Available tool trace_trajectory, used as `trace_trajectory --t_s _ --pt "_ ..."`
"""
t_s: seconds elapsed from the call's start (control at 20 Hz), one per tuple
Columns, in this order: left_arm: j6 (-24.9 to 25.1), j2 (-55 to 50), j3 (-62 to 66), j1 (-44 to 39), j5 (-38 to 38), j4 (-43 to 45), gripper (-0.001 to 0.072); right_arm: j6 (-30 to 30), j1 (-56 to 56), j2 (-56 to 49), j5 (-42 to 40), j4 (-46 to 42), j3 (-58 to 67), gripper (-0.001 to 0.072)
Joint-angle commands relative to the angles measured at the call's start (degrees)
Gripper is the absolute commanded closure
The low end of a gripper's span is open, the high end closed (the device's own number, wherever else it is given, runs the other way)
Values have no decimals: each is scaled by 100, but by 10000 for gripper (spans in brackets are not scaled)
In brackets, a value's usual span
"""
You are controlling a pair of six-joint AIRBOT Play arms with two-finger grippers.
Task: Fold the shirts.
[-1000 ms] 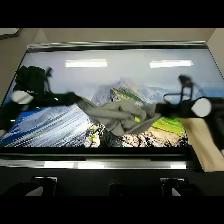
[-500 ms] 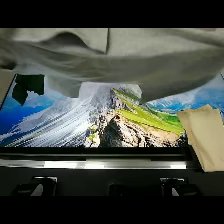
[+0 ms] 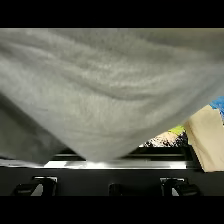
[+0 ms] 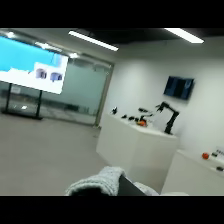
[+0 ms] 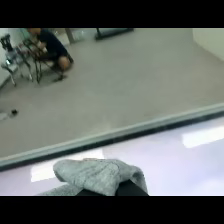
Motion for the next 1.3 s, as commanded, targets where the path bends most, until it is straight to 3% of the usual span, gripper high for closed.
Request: trace_trajectory --t_s 0.0,0.15,0.4,0.7,0.75,0.8,0.85,0.9,1.1,1.25 --pt "-341 -664 -306 4 -1209 1364 680 0 2 -903 1134 -79 -13 662" --pt "-229 -1554 -1403 4 -1327 1650 678 2 2 -2400 988 -39 -13 662" --pt "-98 -3353 -2109 4 -234 1545 677 715 2 -4468 -820 763 -13 660" --pt "-98 -4553 -2109 -170 -348 907 676 938 2 -5475 -719 2197 -13 660" --pt "-98 -4572 -2105 -192 -402 909 616 935 2 -5486 -621 2210 -11 561" --pt "-94 -4559 -2037 -160 -540 920 408 846 -48 -5425 -492 2168 7 302" --pt "-74 -4557 -1847 -35 -901 979 145 529 -133 -5302 -328 2168 11 158" --pt "28 -4557 -1620 146 -1333 1088 104 66 -286 -5139 -85 2166 11 162" --pt "284 -4559 -1075 1211 -3167 1534 130 -946 -1429 -4612 1486 2173 11 219" --pt "271 -4557 -1770 1816 -3742 1530 131 -1631 -2044 -4599 2988 2153 -59 218"
